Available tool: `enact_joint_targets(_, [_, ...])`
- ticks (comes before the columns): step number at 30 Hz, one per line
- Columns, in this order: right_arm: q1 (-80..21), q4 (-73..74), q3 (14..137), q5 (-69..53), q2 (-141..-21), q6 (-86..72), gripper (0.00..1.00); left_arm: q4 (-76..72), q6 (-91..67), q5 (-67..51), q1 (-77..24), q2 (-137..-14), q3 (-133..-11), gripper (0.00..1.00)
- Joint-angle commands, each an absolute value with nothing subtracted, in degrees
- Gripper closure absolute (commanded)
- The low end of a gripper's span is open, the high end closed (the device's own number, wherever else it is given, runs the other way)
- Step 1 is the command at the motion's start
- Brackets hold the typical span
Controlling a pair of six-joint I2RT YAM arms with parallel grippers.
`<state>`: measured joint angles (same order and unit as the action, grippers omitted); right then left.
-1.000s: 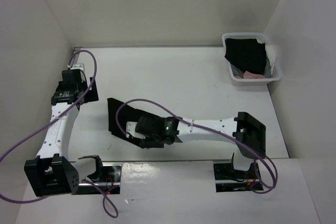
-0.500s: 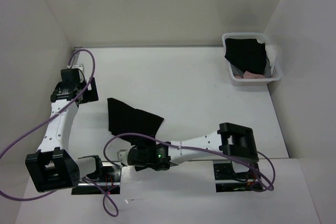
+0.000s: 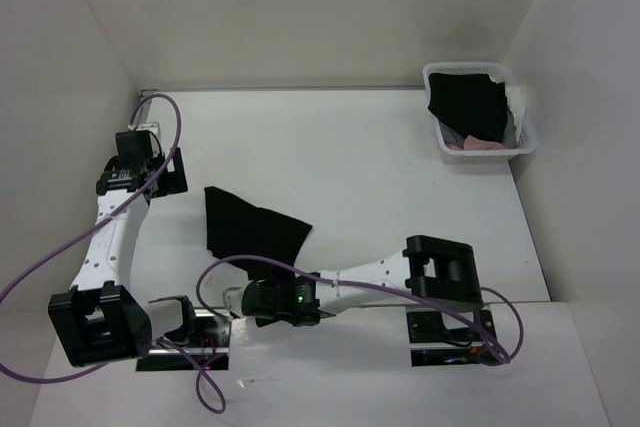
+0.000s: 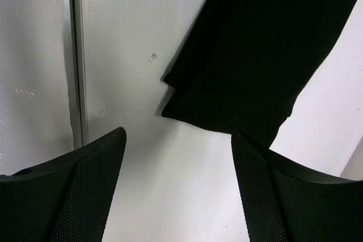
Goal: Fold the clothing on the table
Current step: Flatten the skirt out
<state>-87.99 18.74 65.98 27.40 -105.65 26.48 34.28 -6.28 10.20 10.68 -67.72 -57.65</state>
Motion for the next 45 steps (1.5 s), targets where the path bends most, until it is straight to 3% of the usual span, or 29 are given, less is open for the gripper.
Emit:
enact_joint_targets(1, [-88.1,14.9,65.6,26.4,-106.6,25.6,0.21,33.8,-6.5,9.5,11.0,-66.6,-59.5,0.00])
enact_joint_targets(3, [-88.1,14.4,65.0,26.4,-106.6,25.0,0.23,33.8,-6.5,9.5,11.0,-66.6,-59.5,0.00])
enact_joint_targets(7, [-88.1,13.8,65.0,26.4,-107.8,25.6,0.35,33.8,-6.5,9.5,11.0,-66.6,-59.5,0.00])
enact_joint_targets(14, [-88.1,13.3,65.0,26.4,-110.1,25.6,0.62,33.8,-6.5,9.5,11.0,-66.1,-59.5,0.00])
enact_joint_targets(21, [-88.1,12.1,65.0,29.7,-110.1,26.6,1.00,33.8,-6.5,9.5,11.0,-66.1,-59.5,0.00])
enact_joint_targets(25, [-88.1,12.9,66.5,31.5,-107.6,26.6,1.00,33.3,-6.5,9.5,11.0,-65.6,-59.0,0.00])
enact_joint_targets(33, [-76.3,20.2,76.1,28.7,-96.9,26.1,1.00,33.3,-6.5,9.0,11.0,-64.5,-59.0,0.00])
enact_joint_targets(35, [-76.3,19.7,75.4,28.7,-96.3,25.6,0.79,33.3,-6.0,8.4,11.0,-64.5,-59.0,0.00])
enact_joint_targets(38, [-76.3,20.6,73.3,25.1,-95.8,24.5,0.59,33.3,-6.0,8.4,11.0,-64.5,-59.0,0.00])
enact_joint_targets(39, [-76.3,21.2,73.3,24.1,-96.3,24.0,0.48,33.3,-6.0,8.4,11.0,-64.5,-59.0,0.00])
enact_joint_targets(42, [-77.1,21.2,71.6,23.5,-96.9,23.5,0.30,33.3,-6.0,8.4,11.0,-64.5,-59.0,0.00])
enact_joint_targets(45, [-78.2,20.7,71.0,23.5,-96.9,23.5,0.19,32.8,-6.0,7.9,11.0,-64.5,-59.0,0.00])
